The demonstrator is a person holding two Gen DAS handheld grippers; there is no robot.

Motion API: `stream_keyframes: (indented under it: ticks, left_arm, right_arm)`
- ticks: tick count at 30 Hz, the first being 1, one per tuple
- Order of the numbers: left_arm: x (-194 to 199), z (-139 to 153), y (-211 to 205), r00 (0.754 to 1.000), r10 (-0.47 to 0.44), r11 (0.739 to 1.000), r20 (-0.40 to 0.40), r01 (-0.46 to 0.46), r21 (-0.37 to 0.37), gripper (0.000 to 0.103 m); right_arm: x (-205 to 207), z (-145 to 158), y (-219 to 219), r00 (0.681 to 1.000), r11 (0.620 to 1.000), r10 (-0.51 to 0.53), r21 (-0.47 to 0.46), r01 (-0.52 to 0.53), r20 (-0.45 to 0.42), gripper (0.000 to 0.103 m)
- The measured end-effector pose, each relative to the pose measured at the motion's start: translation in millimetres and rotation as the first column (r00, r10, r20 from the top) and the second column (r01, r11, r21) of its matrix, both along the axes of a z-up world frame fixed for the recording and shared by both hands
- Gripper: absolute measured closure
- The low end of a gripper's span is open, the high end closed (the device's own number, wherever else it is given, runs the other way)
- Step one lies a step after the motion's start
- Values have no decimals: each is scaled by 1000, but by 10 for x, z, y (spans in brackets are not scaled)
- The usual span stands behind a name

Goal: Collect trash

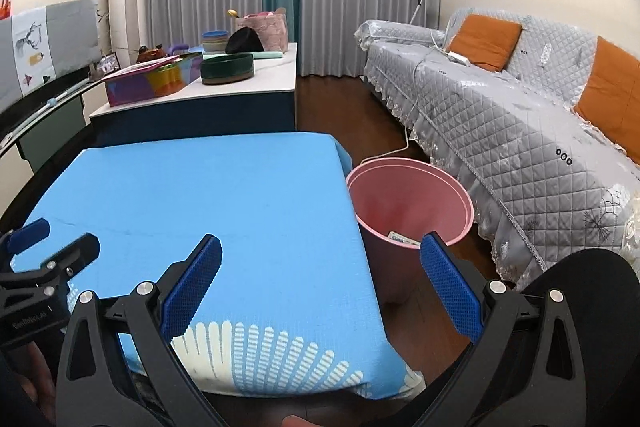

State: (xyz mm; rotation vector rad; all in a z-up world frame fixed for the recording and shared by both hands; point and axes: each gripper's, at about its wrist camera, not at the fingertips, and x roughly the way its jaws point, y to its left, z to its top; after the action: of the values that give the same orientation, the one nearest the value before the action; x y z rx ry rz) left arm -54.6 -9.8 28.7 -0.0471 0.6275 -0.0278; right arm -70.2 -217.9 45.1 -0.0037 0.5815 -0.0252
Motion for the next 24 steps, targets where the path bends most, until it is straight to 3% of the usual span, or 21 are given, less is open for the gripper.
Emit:
stream_keyframes:
  ticks: [5,24]
  left_arm:
    - [-2,-74,-15,1000,-4,1000,-22,4,2,8]
    - [-14,-133,-86,1000,-8,1000,-27,8,-13,8]
  right_arm:
    - [92,-74,1,999,1000,0,8,0,-37,5]
    - [125,-131,-9,999,1000,-7,8,7,-45,5]
